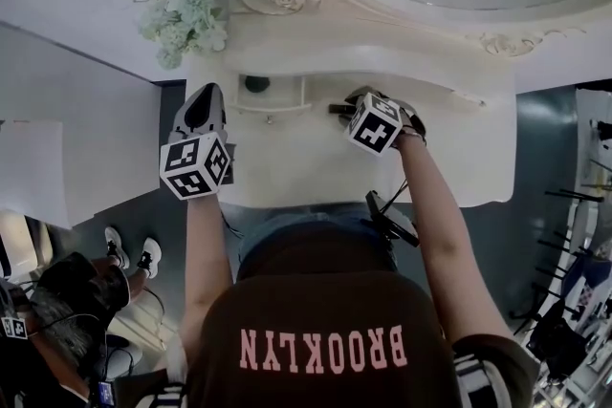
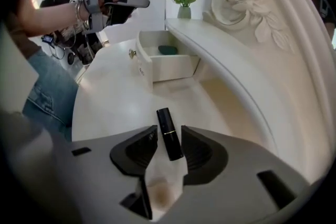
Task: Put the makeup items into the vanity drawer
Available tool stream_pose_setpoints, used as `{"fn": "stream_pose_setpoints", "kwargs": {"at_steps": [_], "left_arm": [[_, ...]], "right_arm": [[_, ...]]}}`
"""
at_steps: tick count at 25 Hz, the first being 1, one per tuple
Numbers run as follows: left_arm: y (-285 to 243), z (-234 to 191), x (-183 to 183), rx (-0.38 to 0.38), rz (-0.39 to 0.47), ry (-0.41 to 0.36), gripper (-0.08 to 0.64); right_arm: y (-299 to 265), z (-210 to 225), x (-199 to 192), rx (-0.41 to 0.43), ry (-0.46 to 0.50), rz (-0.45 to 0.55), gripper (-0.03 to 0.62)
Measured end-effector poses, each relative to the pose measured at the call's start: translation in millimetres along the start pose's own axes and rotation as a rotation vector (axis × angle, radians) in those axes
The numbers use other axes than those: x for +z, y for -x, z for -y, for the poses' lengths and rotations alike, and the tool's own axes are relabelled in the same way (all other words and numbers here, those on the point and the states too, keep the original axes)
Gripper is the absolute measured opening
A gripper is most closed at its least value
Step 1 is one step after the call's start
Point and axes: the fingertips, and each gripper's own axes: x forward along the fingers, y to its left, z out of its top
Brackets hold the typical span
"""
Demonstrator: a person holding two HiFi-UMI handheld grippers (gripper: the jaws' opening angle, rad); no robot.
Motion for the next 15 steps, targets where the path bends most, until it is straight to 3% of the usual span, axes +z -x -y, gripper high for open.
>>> {"fn": "stream_pose_setpoints", "kwargs": {"at_steps": [5, 15], "left_arm": [[-6.4, -7.6, -3.5, 0.019, -0.013, 0.017, 0.008], [-13.6, -6.4, -3.0, 0.009, -0.015, 0.018, 0.009]], "right_arm": [[-11.1, -0.2, -4.1, 0.04, 0.09, -0.058, 0.104], [-11.1, -2.0, -4.1, 0.062, 0.134, -0.068, 0.089]]}}
